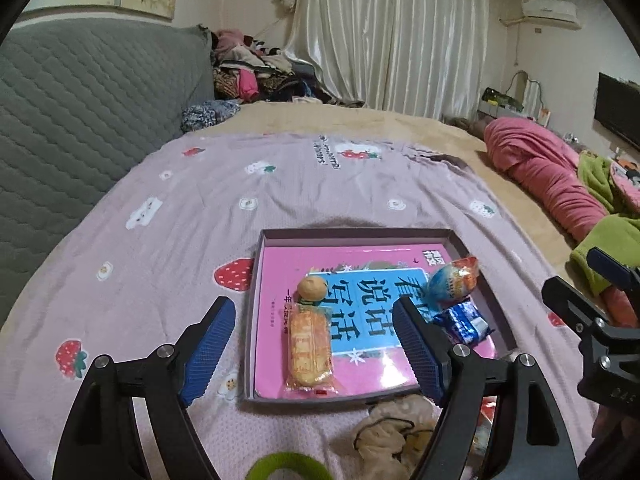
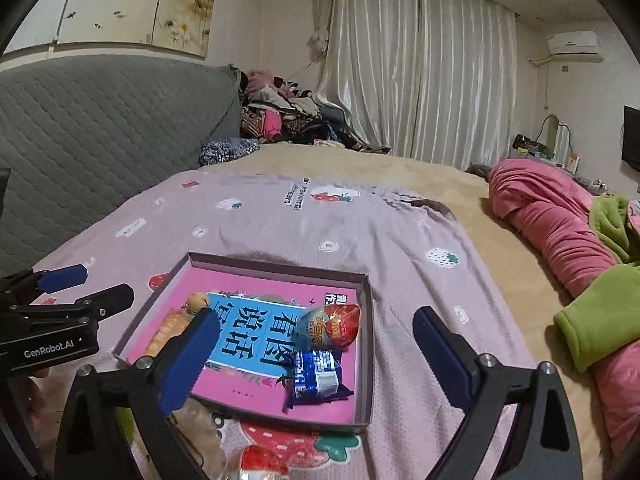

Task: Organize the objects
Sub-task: 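Withdraw both grippers from the tray toward the hair tie and blue packet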

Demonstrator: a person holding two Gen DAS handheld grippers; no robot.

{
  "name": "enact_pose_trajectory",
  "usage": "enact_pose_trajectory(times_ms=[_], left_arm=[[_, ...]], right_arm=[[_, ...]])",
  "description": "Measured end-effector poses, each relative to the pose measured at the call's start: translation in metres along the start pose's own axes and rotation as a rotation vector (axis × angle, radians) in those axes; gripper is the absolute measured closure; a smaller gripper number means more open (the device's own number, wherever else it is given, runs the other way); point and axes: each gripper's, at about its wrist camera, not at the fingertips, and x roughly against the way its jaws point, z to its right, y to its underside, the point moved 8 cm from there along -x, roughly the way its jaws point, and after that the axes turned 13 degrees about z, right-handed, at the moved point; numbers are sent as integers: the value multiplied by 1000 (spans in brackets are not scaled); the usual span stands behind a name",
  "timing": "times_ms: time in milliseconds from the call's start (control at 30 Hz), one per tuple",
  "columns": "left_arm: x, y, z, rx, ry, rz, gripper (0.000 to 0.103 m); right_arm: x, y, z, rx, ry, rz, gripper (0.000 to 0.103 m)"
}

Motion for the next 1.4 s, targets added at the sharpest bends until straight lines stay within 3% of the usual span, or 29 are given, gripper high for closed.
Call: enact_pose_trajectory(times_ms=[567,1067,1400], left_arm=[[93,16,-7,34,-30,0,20],[189,-21,-11,-3,-65,57,20],[231,-19,-15,1,-80,60,20]], right_arm=[[84,-14,-10,32,9,-16,2],[159,-55,-25,80,14,39,2],[206,-71,-31,93,12,75,2]])
